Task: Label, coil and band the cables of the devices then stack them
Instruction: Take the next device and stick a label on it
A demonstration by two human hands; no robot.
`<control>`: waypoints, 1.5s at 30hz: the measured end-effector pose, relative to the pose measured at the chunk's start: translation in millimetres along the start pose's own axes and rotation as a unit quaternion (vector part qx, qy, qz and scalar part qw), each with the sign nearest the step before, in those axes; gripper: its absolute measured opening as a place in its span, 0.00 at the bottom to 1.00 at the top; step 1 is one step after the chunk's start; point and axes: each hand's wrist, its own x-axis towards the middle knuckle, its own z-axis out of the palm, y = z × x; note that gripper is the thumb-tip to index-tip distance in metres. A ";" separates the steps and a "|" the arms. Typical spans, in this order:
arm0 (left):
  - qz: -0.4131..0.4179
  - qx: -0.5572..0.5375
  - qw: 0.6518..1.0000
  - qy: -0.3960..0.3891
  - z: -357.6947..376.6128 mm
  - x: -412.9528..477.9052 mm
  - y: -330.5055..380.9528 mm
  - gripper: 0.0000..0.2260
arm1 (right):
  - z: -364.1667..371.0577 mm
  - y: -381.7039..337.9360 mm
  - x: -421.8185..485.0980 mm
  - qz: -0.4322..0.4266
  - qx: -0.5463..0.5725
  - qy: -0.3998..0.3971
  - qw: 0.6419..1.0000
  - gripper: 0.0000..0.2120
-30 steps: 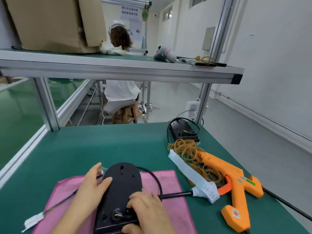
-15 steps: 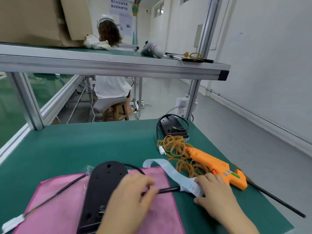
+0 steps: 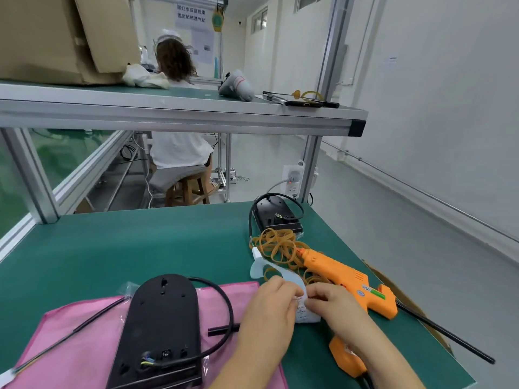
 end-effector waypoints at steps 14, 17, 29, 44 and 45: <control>0.052 0.116 0.992 -0.017 16.3 5.6 -5.5 0.10 | 0.9 16.0 0.2 -0.028 -0.021 0.022 0.999 0.22; 0.095 0.178 0.979 -0.011 11.9 3.7 -0.5 0.05 | 1.5 16.3 -1.1 -0.035 -0.055 0.020 0.998 0.22; 0.091 0.181 0.978 0.040 8.2 -0.9 7.6 0.12 | 0.8 15.1 -7.0 -0.019 -0.070 0.048 0.996 0.19; 0.278 0.294 0.894 0.192 -90.5 -16.8 -28.0 0.11 | 54.2 -57.2 -17.4 -0.052 0.169 -0.014 0.984 0.11; 0.296 0.306 0.886 0.185 -94.6 -21.8 -31.6 0.10 | 60.5 -62.0 -18.1 -0.037 0.212 -0.031 0.976 0.13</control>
